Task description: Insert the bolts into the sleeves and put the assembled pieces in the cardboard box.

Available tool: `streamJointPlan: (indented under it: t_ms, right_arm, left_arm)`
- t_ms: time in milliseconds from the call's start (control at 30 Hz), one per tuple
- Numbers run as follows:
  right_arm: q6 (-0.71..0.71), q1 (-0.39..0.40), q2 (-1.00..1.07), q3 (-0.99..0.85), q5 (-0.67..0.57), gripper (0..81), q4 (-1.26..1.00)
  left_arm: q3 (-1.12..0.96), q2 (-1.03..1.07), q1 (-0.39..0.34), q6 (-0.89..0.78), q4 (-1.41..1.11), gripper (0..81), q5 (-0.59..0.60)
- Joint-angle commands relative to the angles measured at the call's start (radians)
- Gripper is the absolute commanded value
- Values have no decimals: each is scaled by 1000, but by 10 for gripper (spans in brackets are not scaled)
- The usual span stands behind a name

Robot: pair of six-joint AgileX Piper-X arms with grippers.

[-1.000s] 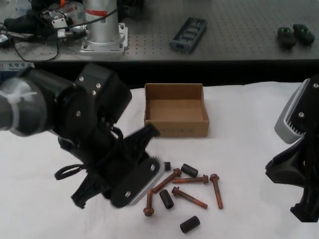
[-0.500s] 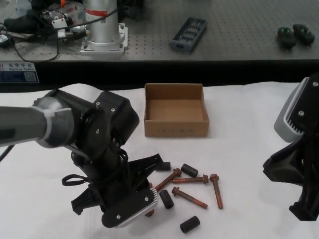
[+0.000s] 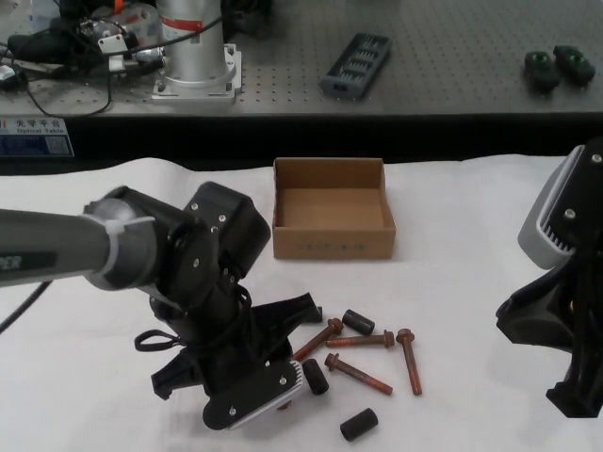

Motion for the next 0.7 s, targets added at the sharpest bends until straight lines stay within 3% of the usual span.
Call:
streamJointPlan:
  t_ms: [0, 433, 667]
  right_arm:
    - [-7, -4, -10, 0, -14, 18, -10]
    - [-7, -4, -10, 0, -8, 18, -19]
    - [-7, -4, -10, 0, -6, 18, -43]
  left_arm:
    - [-3, 19, -6, 133, -58, 341, 73]
    - [-67, 25, -12, 133, -62, 341, 161]
    - [-73, 25, -18, 139, 72, 326, 163]
